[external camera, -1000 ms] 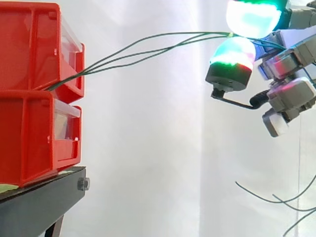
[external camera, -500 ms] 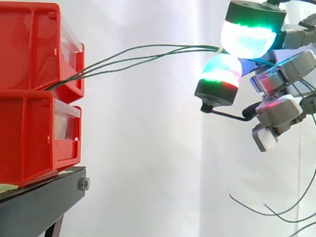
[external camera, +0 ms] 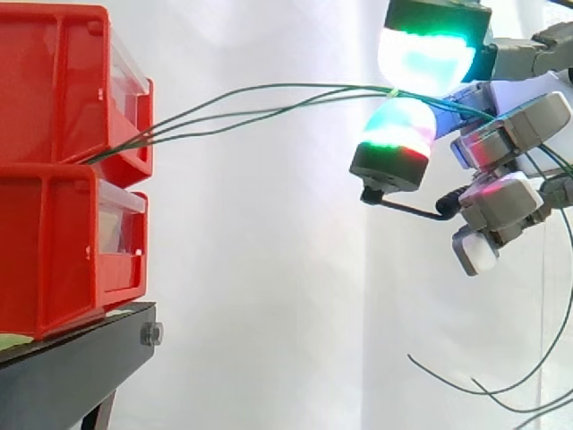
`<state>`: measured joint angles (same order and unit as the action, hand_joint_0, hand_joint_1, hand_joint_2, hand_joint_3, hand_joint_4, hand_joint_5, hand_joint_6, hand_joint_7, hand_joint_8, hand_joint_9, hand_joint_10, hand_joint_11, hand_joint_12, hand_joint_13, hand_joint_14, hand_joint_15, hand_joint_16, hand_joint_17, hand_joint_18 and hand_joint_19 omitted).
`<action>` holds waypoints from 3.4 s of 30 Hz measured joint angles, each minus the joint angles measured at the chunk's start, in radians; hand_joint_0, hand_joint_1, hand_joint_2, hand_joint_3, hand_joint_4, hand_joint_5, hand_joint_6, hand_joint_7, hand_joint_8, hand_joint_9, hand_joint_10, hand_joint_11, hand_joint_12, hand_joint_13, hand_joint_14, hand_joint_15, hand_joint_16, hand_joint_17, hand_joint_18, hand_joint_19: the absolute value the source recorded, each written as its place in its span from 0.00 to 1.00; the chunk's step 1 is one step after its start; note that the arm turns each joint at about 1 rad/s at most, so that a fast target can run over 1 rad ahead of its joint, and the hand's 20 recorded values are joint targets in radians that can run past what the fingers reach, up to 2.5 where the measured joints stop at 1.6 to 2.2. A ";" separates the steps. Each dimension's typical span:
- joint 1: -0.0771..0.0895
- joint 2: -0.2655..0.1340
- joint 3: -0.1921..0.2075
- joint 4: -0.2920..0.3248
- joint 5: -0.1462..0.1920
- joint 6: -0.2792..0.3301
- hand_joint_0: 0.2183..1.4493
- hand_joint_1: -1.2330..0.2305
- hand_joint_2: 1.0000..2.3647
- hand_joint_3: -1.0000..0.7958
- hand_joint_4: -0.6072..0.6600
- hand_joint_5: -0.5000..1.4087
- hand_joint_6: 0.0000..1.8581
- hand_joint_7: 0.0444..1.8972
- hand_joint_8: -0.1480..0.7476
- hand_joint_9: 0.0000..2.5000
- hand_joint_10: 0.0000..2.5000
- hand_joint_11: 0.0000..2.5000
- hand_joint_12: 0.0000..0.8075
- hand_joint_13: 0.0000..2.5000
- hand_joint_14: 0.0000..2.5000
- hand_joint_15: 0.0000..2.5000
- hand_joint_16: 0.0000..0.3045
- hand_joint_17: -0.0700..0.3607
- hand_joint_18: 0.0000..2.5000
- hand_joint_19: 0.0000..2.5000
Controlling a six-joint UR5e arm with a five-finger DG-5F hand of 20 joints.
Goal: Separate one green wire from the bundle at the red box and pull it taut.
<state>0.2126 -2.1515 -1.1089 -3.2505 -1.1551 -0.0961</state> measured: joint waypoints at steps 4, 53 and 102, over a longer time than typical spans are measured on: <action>0.000 0.000 0.000 0.000 0.000 0.000 0.34 0.31 0.01 0.47 0.47 0.19 0.50 0.58 0.45 0.62 0.00 0.65 0.46 0.51 0.01 0.37 0.17 0.44 0.33 0.27; 0.001 0.001 0.000 0.000 0.000 0.000 0.37 0.26 0.01 0.35 0.51 0.18 0.49 0.53 0.43 0.58 0.00 0.63 0.44 0.45 0.01 0.35 0.16 0.42 0.30 0.27; 0.002 0.001 0.012 -0.015 0.002 0.030 0.31 0.44 0.01 0.33 0.54 0.20 0.45 0.55 0.46 0.53 0.01 0.44 0.45 0.34 0.01 0.25 0.16 0.41 0.25 0.26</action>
<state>0.2148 -2.1507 -1.0972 -3.2650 -1.1535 -0.0660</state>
